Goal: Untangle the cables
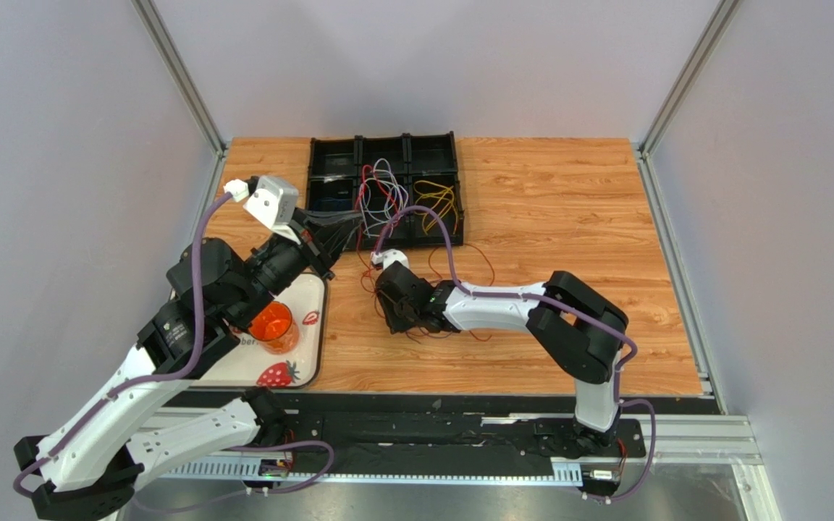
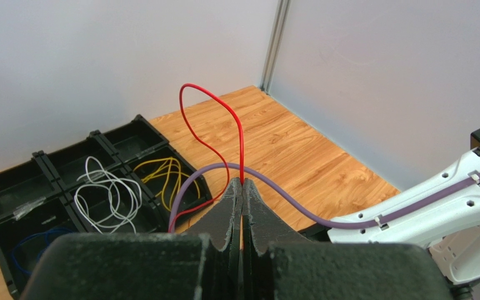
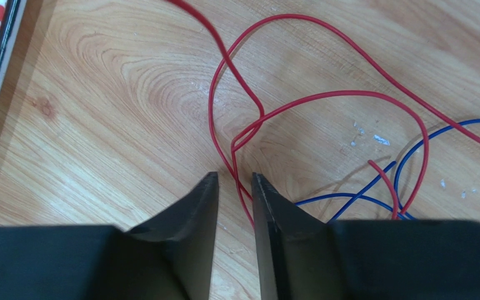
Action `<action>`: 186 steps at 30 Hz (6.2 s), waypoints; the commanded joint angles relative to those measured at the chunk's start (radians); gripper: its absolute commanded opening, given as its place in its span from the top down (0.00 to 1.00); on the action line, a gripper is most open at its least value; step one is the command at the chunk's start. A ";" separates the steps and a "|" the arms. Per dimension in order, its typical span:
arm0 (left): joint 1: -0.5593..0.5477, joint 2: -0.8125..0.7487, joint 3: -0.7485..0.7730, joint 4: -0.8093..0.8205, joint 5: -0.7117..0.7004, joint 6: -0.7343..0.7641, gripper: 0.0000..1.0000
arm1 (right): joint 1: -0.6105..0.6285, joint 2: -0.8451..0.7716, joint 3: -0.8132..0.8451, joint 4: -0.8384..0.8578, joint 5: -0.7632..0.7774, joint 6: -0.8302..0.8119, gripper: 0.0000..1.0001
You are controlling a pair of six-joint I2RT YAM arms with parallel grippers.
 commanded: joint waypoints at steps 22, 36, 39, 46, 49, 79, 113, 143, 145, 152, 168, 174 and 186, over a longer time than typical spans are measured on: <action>0.022 0.066 0.252 -0.024 -0.296 0.266 1.00 | -0.108 -0.181 -0.326 0.069 -0.068 0.083 1.00; 0.349 0.270 0.584 -0.205 -0.302 0.248 1.00 | -0.314 -0.271 -0.434 0.039 -0.132 0.135 1.00; 0.390 0.313 0.650 -0.234 -0.302 0.236 1.00 | -0.341 -0.254 -0.431 0.033 -0.134 0.136 1.00; 0.412 0.376 0.635 -0.198 -0.250 0.231 1.00 | -0.351 -0.239 -0.412 0.057 -0.226 0.144 1.00; 0.441 0.388 0.593 -0.144 -0.235 0.246 1.00 | -0.349 -0.241 -0.408 0.063 -0.246 0.143 1.00; 0.582 0.623 0.523 0.098 -0.092 0.180 1.00 | -0.349 -0.274 -0.383 0.062 -0.315 0.093 1.00; 0.633 0.736 0.277 0.220 -0.047 -0.005 1.00 | -0.349 -0.305 -0.359 0.025 -0.335 0.069 1.00; 0.654 0.934 0.171 0.164 -0.087 -0.126 1.00 | -0.351 -0.362 -0.394 0.013 -0.325 0.070 1.00; 0.654 0.951 0.170 0.148 -0.102 -0.137 1.00 | -0.351 -0.362 -0.393 0.010 -0.327 0.070 1.00; 0.671 1.037 0.245 0.056 -0.112 -0.160 1.00 | -0.351 -0.368 -0.389 0.003 -0.332 0.067 1.00; 0.725 0.859 0.371 -0.001 -0.018 -0.180 0.31 | -0.349 -0.441 -0.287 -0.110 -0.298 0.044 1.00; 0.725 0.720 0.354 -0.036 0.035 -0.179 0.24 | -0.351 -0.489 -0.187 -0.208 -0.264 0.021 1.00; 0.637 0.448 0.121 -0.049 0.170 -0.240 0.26 | -0.348 -0.544 0.199 -0.438 -0.322 -0.035 1.00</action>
